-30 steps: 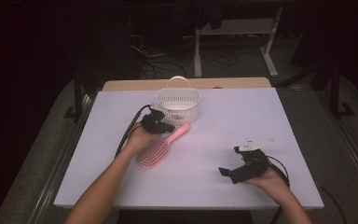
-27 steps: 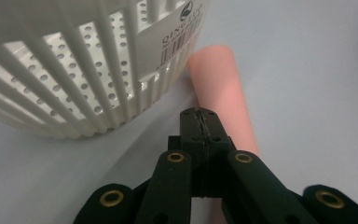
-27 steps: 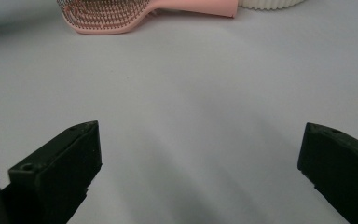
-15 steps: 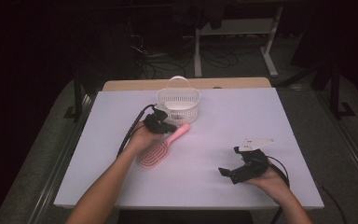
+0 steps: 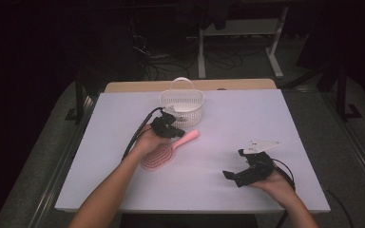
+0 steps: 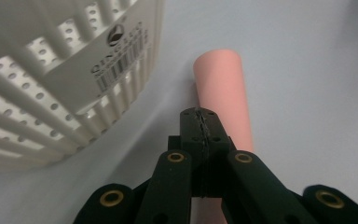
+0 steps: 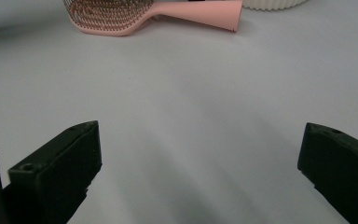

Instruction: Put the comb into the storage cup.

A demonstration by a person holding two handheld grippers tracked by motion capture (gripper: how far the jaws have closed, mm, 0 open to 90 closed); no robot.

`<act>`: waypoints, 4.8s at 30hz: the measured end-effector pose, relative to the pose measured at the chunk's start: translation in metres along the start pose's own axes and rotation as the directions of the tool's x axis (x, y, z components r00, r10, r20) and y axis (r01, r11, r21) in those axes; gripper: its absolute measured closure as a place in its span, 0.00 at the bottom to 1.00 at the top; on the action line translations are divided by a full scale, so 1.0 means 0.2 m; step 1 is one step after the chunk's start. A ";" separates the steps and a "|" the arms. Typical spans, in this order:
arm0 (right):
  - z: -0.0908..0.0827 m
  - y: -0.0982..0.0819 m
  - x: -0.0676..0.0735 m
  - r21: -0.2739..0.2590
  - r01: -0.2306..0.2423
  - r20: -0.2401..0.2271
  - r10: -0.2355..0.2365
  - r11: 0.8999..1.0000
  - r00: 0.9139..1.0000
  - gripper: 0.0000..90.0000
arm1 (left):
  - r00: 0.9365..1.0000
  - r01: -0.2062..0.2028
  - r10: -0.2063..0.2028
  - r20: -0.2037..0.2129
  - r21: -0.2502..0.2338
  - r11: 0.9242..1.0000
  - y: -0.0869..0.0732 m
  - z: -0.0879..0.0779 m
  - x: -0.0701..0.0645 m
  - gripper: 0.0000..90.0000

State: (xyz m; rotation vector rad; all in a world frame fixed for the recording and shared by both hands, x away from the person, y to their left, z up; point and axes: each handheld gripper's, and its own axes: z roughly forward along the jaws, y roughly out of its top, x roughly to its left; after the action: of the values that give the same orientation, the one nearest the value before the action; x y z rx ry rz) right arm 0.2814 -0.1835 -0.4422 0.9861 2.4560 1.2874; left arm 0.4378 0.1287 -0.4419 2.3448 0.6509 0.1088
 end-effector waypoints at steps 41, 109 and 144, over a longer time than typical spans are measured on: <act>0.00 0.00 0.00 0.003 0.003 -0.002 -0.003 1.000 1.000 0.00 | 0.983 -0.114 0.107 0.152 0.034 0.993 0.08 0.01 -0.25 1.00; 0.00 0.00 0.00 0.007 0.005 -0.008 -0.005 1.000 1.000 0.00 | 0.956 -0.216 0.190 0.225 0.097 0.972 0.08 0.06 -0.44 1.00; 0.00 0.00 0.00 0.010 0.006 -0.009 -0.006 1.000 1.000 0.00 | 0.991 -0.047 0.067 0.118 -0.168 0.985 -0.20 -0.45 -0.28 0.50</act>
State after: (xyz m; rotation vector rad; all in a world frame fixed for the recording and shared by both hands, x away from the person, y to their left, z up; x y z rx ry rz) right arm 0.2810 -0.1831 -0.4428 0.9772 2.4721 1.2822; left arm 0.3492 0.1813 -0.3944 2.1916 0.4954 0.0415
